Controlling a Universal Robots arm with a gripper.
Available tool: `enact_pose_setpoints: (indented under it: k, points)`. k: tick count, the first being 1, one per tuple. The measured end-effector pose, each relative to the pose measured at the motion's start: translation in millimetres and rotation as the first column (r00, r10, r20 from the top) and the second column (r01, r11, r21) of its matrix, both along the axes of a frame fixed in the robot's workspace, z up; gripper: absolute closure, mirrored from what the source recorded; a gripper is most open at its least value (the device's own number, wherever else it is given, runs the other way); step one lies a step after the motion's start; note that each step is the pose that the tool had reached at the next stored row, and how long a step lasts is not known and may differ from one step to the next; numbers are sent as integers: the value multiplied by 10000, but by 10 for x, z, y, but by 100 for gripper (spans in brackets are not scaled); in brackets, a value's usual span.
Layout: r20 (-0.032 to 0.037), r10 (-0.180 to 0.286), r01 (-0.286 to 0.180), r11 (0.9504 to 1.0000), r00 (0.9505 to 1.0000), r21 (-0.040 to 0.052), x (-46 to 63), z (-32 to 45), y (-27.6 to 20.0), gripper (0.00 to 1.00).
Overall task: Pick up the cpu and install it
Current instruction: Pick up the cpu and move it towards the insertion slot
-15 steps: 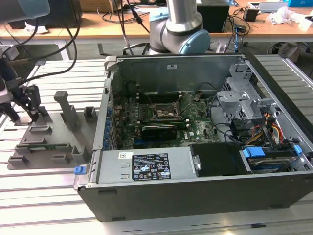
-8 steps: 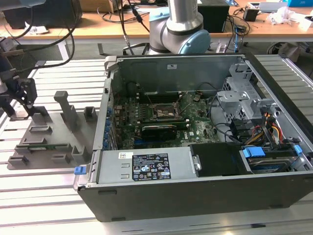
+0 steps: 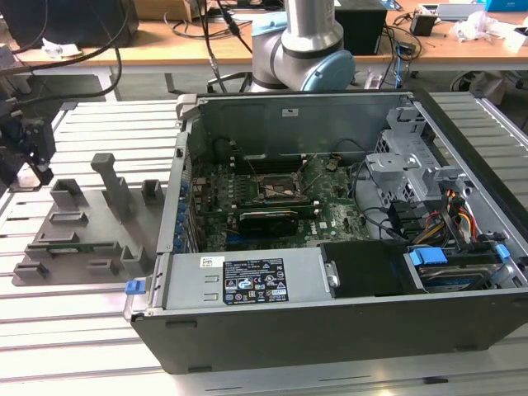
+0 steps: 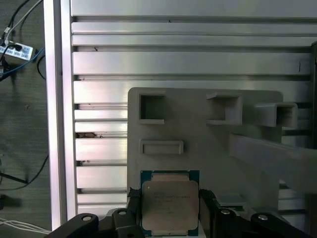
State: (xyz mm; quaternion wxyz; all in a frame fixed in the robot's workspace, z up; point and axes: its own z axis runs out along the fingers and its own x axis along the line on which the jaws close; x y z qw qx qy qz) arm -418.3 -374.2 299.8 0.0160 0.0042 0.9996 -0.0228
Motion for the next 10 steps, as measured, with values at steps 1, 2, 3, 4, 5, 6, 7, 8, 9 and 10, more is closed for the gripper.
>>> enact_pose_setpoints:
  k: [1,2,3,4,5,6,7,8,9,10]
  points:
    - [0,0,0,10000,10000,0,0,19,0,45]
    - [0,0,0,10000,10000,0,0,43,0,45]
    - [0,0,0,10000,10000,1,0,63,0,45]
    - [0,0,0,10000,10000,0,0,97,0,45]
    - [0,0,0,10000,10000,0,0,128,0,45]
    - [0,0,0,10000,10000,0,0,150,0,45]
    - [0,0,0,10000,10000,0,0,185,0,45]
    - [0,0,0,10000,10000,0,0,219,0,45]
    - [0,0,0,10000,10000,0,0,241,0,45]
    - [0,0,0,10000,10000,0,0,263,0,45]
